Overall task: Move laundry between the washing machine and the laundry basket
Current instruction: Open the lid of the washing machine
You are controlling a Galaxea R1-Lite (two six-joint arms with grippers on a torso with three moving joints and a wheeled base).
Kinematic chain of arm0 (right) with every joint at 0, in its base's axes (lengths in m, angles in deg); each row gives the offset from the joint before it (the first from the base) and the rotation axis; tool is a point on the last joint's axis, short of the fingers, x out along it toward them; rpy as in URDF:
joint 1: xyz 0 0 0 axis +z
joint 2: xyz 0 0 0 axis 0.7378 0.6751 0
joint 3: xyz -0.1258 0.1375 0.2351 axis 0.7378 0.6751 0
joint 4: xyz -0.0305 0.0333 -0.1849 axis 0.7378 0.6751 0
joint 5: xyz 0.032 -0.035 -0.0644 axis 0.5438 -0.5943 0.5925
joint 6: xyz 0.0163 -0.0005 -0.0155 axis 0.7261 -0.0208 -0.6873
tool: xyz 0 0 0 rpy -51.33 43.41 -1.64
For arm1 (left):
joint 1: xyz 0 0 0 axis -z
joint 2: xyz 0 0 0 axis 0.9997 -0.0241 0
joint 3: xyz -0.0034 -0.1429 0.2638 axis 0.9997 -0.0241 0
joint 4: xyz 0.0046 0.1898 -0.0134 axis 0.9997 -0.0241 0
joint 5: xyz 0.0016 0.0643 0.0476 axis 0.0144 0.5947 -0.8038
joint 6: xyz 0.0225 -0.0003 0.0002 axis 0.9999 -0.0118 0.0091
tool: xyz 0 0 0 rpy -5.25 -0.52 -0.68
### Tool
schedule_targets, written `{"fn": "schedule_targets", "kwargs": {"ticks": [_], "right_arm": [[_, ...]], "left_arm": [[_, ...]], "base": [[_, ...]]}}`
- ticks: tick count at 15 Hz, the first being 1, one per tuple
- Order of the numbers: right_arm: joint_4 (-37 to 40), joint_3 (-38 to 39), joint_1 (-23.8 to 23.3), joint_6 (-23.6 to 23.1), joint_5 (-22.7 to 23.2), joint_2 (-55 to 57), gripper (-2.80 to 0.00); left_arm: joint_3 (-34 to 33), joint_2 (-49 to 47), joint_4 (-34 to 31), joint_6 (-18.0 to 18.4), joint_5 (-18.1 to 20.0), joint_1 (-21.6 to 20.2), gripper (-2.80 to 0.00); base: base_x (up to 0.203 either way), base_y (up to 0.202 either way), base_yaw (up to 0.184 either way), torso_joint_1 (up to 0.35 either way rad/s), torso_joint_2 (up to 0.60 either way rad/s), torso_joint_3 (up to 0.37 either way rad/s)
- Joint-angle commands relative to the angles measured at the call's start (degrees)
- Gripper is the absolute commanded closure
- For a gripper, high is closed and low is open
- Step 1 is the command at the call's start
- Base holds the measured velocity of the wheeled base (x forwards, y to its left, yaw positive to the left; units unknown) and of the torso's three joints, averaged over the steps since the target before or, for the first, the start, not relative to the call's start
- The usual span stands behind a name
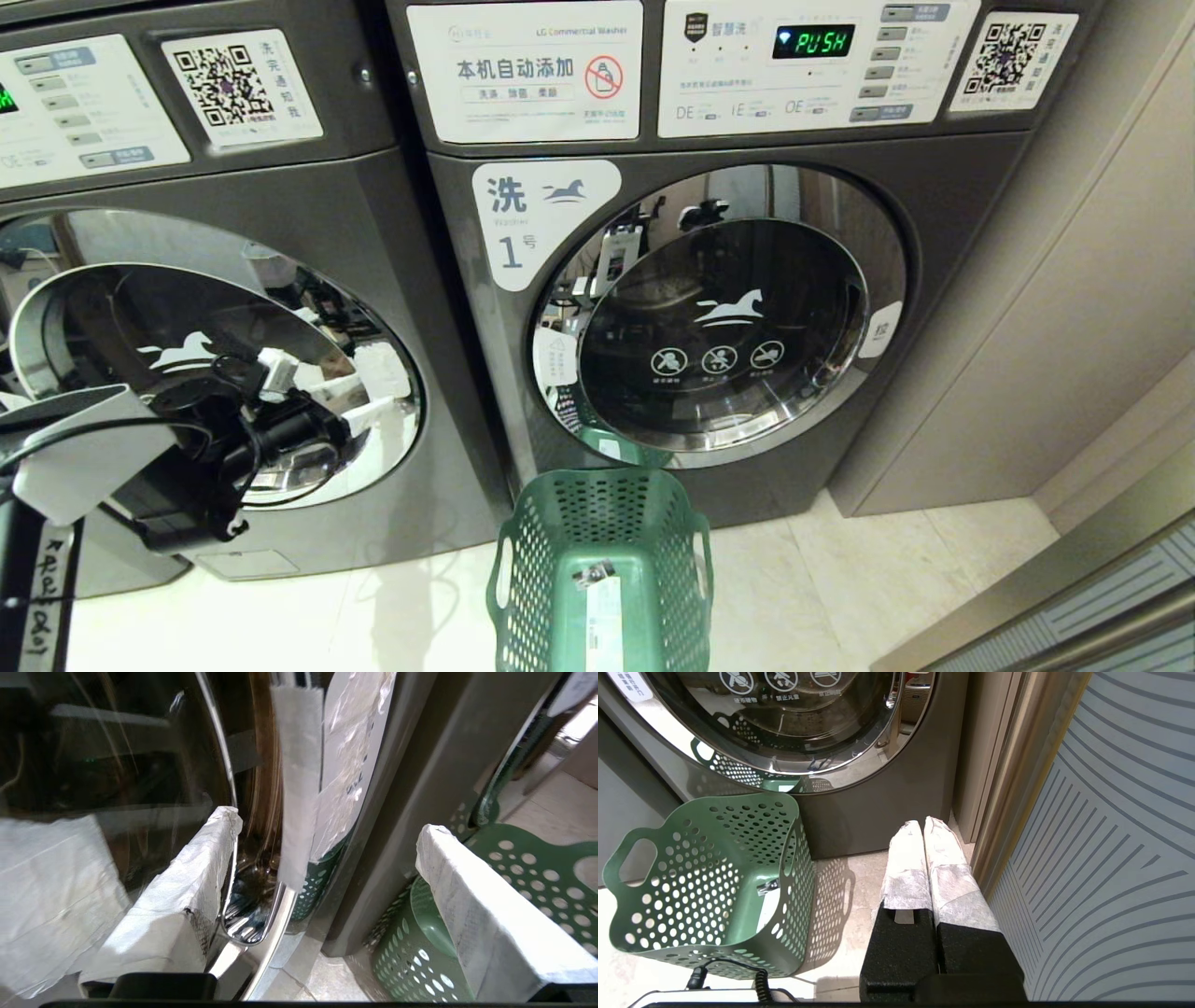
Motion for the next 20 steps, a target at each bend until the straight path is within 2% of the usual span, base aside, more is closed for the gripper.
{"fn": "schedule_targets", "kwargs": {"ticks": [1,5,8,11,16,20], "right_arm": [[-0.01,0.00,0.02,0.02,0.00,0.00,0.00],[-0.01,0.00,0.02,0.02,0.00,0.09,0.00],[-0.01,0.00,0.02,0.02,0.00,0.00,0.00],[-0.01,0.00,0.02,0.02,0.00,0.09,0.00],[-0.01,0.00,0.02,0.02,0.00,0.08,0.00],[-0.01,0.00,0.02,0.02,0.00,0.00,0.00]], "left_arm": [[1.56,-1.17,0.47,-0.85,3.60,-0.60,-2.80],[7.60,-2.52,0.47,-5.95,4.19,0.18,-2.80],[7.97,-2.40,0.53,-6.52,4.75,0.68,-2.80],[7.40,-2.35,0.95,-5.55,5.48,1.42,-2.80],[6.65,-2.40,1.42,-0.93,5.35,1.60,-2.80],[5.69,-2.27,3.97,-1.28,5.52,2.04,-2.80]], "base": [[0.000,0.000,0.000,0.000,0.00,0.000],[0.000,0.000,0.000,0.000,0.00,0.000],[0.000,0.000,0.000,0.000,0.00,0.000],[0.000,0.000,0.000,0.000,0.00,0.000],[0.000,0.000,0.000,0.000,0.00,0.000],[0.000,0.000,0.000,0.000,0.00,0.000]]}}
